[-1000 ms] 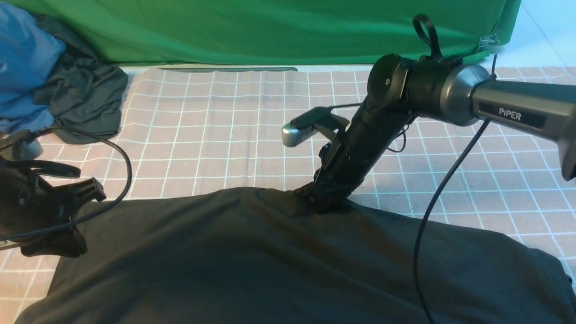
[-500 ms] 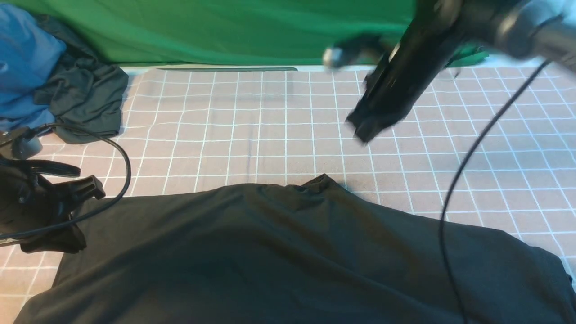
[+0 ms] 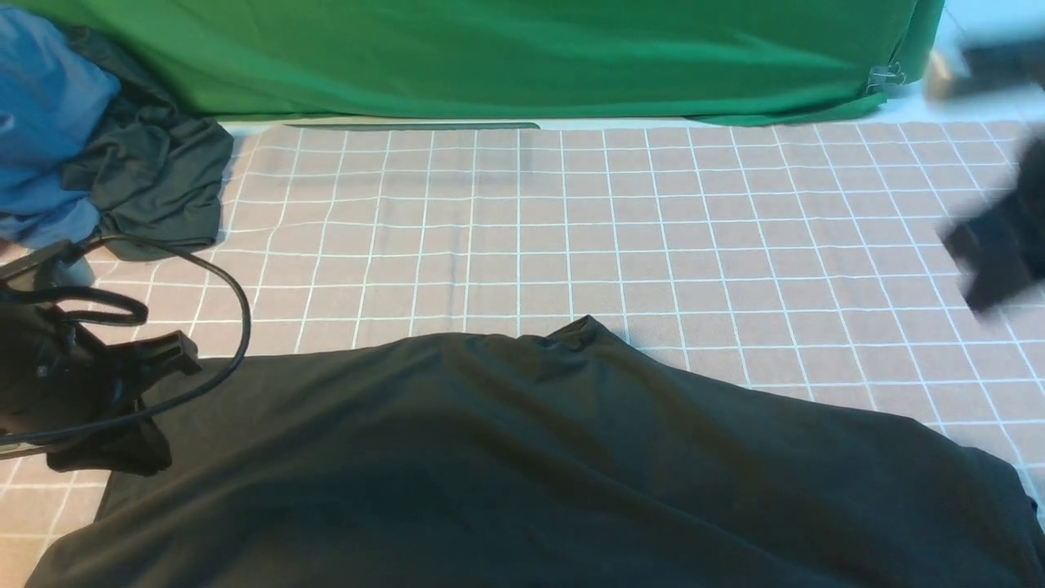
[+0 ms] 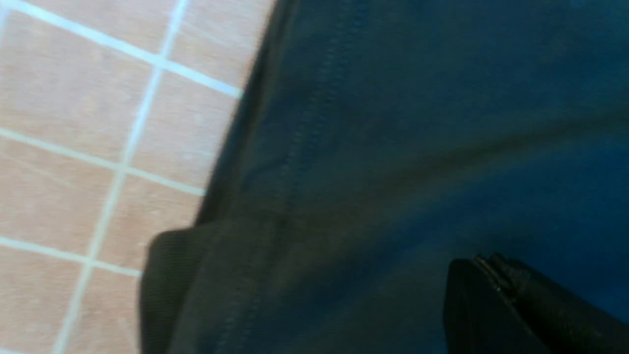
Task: Fold a long-sleeved shirt over a pink coffee tablecloth.
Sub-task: 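Pull the folded dark garment lengthwise by its ends to straighten it flat on the table, then fold the right end of the dark garment over onto its left end with the right gripper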
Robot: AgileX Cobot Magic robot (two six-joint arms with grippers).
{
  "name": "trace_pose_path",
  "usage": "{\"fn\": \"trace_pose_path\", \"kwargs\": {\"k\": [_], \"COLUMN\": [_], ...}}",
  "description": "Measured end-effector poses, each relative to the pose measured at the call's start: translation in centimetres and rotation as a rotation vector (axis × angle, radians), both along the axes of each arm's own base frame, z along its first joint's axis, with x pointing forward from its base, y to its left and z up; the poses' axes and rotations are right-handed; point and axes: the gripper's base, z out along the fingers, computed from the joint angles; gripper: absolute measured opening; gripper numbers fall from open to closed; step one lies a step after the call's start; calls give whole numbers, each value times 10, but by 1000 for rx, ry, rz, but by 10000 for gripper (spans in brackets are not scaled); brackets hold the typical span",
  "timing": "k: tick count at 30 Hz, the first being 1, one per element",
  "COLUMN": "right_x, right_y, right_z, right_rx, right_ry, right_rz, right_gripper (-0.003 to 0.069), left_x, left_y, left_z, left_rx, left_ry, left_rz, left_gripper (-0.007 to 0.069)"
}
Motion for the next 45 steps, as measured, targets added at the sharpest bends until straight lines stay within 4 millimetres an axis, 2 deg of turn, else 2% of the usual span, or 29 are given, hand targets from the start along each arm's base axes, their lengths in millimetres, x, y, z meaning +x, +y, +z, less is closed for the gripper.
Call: {"fn": "trace_pose_path", "kwargs": {"k": [1,3,8,11,16,20,22,23,25,26,27,28,29,35,36,40,44,45], "right_x": [-9,-19,-34,-38,-30,-26,-26,-26,-26,-26,-26,-26,-27,-33,-35,-40,-43,-43], "right_y": [-8,-18,-31,-32,-32,-33,-32,-32,-32,-32,-31,-29,-29,-33,-37,-51,-61,-62], "right_z": [-18,-39,-77,-97,-128,-146,-147,-147,-147,-147,-146,-145,-143,-119,-109,-92,-92,-92], "right_rx": [-7,-17,-31,-31,-34,-37,-36,-37,-35,-35,-20,-10,-5,-28,-45,-83,-94,-95], "right_ry": [70,139,166,137,175,242,247,246,245,245,241,239,233,169,144,120,131,131], "right_rz": [-30,-77,-164,-198,-229,-234,-210,-193,-170,-171,-165,-162,-163,-164,-176,-204,-237,-237], "right_gripper": [179,319,628,678,690,682,628,569,395,374,244,158,113,112,112,112,112,112], "left_x": [0,1,2,2,3,3,3,3,3,3,3,4,4,7,8,9,10,11], "left_y": [-1,-4,-7,-7,-7,-7,-7,-7,-7,-7,-7,-7,-7,-9,-13,-34,-67,-68], "left_z": [0,1,2,2,2,2,2,2,2,2,2,2,2,4,5,5,1,1], "left_rx": [-17,-42,-73,-73,-69,-68,-68,-68,-67,-67,-67,-66,-66,-90,-114,-121,-83,-79], "left_ry": [-5,-15,-32,-35,-45,-47,-47,-47,-49,-50,-51,-52,-53,-93,-105,-115,-115,-113], "left_rz": [1,-10,-36,-45,-46,-48,-48,-48,-47,-47,-46,-46,-47,-70,-77,-157,-241,-243], "left_gripper": [14,14,14,14,14,14,14,14,14,14,14,14,14,14,14,14,14,14]}}
